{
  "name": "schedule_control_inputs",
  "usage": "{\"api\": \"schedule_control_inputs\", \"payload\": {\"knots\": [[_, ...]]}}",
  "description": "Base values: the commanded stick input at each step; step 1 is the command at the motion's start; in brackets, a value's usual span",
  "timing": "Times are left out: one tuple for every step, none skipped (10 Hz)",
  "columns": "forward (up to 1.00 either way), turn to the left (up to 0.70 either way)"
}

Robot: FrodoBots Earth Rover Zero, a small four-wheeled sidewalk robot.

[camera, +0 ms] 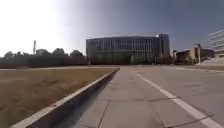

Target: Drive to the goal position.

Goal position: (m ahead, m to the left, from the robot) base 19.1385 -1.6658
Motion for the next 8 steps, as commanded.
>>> {"api": "schedule_control_inputs", "payload": {"knots": [[0.70,0.00],[0.70,0.00],[0.70,-0.01],[0.70,-0.18],[0.70,-0.35],[0.70,-0.35],[0.70,-0.34],[0.70,-0.26]]}}
